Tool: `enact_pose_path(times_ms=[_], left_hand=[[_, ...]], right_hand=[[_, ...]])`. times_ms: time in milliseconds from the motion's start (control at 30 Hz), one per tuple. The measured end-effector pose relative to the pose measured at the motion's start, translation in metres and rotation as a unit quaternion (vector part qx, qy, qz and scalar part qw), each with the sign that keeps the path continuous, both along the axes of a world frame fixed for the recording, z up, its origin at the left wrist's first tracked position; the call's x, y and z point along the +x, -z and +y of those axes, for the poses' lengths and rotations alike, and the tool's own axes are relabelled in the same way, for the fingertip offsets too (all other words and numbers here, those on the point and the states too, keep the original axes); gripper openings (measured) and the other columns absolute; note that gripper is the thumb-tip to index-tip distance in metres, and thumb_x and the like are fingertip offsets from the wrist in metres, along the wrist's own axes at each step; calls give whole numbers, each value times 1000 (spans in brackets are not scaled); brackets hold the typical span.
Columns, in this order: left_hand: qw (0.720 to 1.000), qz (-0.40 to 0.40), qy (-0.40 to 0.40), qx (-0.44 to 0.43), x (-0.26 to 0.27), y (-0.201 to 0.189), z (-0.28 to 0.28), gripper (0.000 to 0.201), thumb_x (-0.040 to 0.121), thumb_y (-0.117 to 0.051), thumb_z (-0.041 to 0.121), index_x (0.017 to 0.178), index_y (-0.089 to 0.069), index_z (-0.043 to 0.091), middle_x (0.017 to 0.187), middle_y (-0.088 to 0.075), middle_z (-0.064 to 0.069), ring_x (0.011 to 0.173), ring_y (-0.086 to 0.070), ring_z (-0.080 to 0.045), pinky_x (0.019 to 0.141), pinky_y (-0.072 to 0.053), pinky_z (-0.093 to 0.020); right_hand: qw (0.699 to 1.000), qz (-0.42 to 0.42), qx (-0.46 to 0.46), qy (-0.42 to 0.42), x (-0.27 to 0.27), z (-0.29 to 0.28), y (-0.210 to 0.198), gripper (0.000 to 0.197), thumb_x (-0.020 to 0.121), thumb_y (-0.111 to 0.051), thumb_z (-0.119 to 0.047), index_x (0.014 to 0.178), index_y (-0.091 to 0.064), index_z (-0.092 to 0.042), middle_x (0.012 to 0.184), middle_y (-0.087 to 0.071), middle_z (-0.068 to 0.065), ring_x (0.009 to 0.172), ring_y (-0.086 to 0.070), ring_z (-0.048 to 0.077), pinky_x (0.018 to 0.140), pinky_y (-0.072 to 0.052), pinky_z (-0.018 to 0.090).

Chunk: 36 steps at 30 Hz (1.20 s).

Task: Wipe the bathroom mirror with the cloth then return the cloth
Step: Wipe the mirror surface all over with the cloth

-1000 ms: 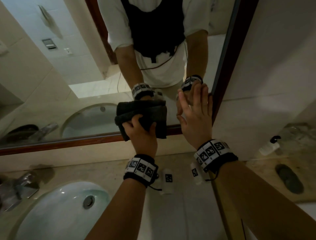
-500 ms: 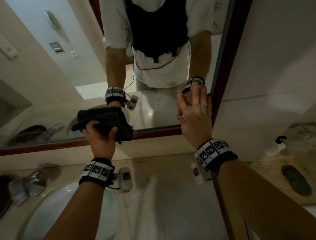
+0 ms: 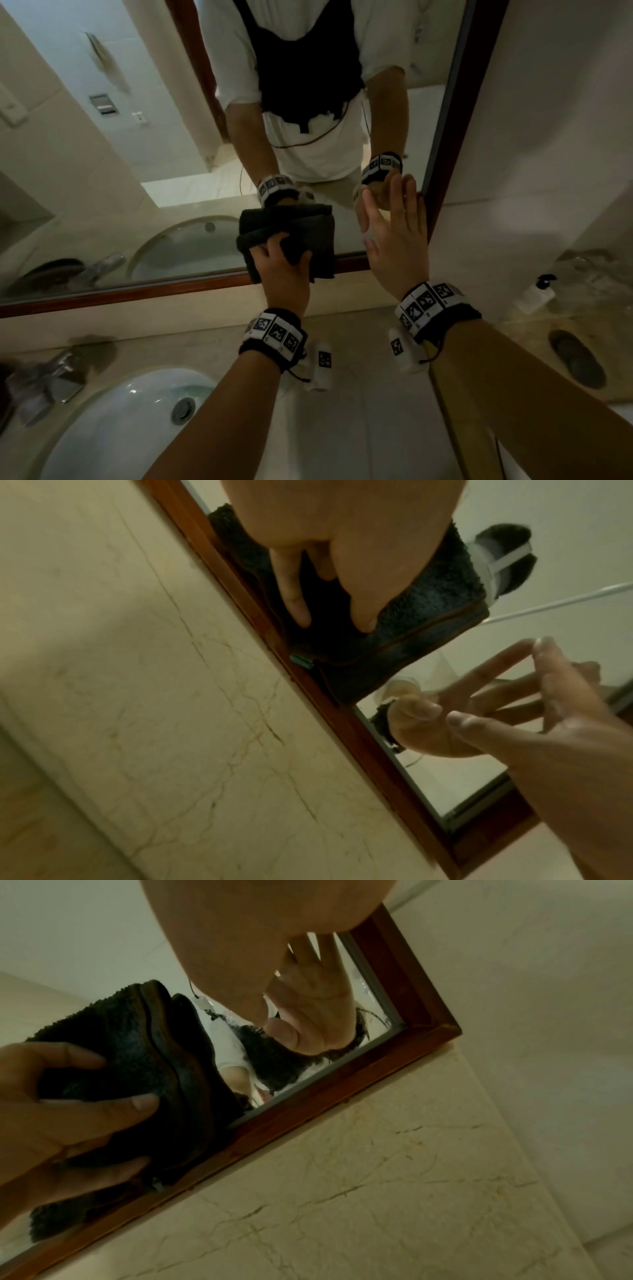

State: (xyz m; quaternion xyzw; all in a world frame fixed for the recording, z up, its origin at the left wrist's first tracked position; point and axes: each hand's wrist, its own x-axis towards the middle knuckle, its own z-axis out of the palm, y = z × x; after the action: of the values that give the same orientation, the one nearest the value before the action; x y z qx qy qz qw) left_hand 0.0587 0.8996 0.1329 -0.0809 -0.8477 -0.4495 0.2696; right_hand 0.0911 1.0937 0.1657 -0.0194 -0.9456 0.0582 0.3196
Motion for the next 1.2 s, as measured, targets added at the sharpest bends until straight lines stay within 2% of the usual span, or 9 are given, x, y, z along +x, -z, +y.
enact_pose_path(times_ms=[133, 267, 433, 567, 733, 900, 967, 1067, 1200], left_hand=[[999, 16, 31, 39, 2, 0, -5, 46, 87, -75, 22, 124, -53, 6, 128, -39, -20, 111, -47, -26, 102, -45, -40], [998, 46, 37, 34, -1, -1, -22, 46, 89, -73, 17, 127, -48, 16, 135, -38, -24, 120, -47, -36, 109, -39, -40], [998, 55, 17, -32, -4, -4, -54, 45, 86, -75, 16, 126, -57, 8, 127, -45, -27, 112, -51, -38, 103, -39, -36], [998, 46, 17, -38, -6, -7, -89, 51, 78, -79, 11, 125, -58, 7, 119, -46, -25, 105, -51, -39, 98, -42, -41], [999, 32, 36, -21, -11, -9, -121, 57, 74, -79, 5, 124, -54, 11, 116, -44, -21, 102, -50, -36, 95, -47, -42], [998, -26, 53, 7, -10, -10, -123, 53, 83, -74, 7, 131, -53, 9, 127, -37, -24, 115, -44, -38, 104, -43, -46], [999, -22, 48, 10, -10, -9, -122, 53, 82, -75, 7, 130, -53, 8, 125, -38, -24, 113, -45, -38, 104, -43, -46], [999, 4, 32, 21, -9, -7, -121, 53, 78, -77, 4, 126, -55, 6, 119, -43, -24, 110, -45, -30, 102, -40, -39], [999, 20, 17, 42, -15, -2, -119, 50, 80, -77, 7, 125, -56, 3, 123, -41, -23, 111, -28, -2, 106, -35, -36]], right_hand=[[999, 23, -44, -5, 8, -11, -5, 87, 84, -67, -17, 156, -19, -23, 164, 3, 18, 151, 8, 36, 120, -14, 57], [995, 37, -91, 8, 11, -28, -8, 84, 87, -67, -16, 155, -19, -21, 162, -1, 23, 150, 3, 40, 119, -14, 59], [994, 46, -96, 4, 10, -68, -15, 80, 88, -64, -17, 156, -21, -20, 162, -1, 24, 151, 2, 40, 120, -9, 59], [995, 37, -92, -3, 3, -113, -19, 81, 88, -64, -18, 156, -21, -22, 163, 1, 22, 151, 4, 39, 120, -11, 58], [997, 19, -64, 37, -14, -150, -22, 85, 88, -66, -31, 156, -16, -28, 162, 5, 24, 148, 6, 48, 118, -18, 61], [997, 6, -59, 54, -22, -154, -17, 96, 83, -74, -37, 157, -14, -28, 160, 9, 27, 146, 8, 51, 113, -20, 67], [997, 9, -56, 56, -24, -153, -14, 100, 79, -76, -40, 157, -14, -28, 160, 7, 29, 146, 6, 52, 112, -20, 68], [996, 23, -55, 61, -28, -154, -10, 100, 79, -75, -45, 157, -14, -28, 159, 3, 31, 145, 4, 54, 114, -16, 67], [994, 56, -80, 50, -36, -155, -2, 93, 86, -71, -46, 157, -14, -29, 158, -1, 32, 145, 1, 55, 117, -8, 65]])
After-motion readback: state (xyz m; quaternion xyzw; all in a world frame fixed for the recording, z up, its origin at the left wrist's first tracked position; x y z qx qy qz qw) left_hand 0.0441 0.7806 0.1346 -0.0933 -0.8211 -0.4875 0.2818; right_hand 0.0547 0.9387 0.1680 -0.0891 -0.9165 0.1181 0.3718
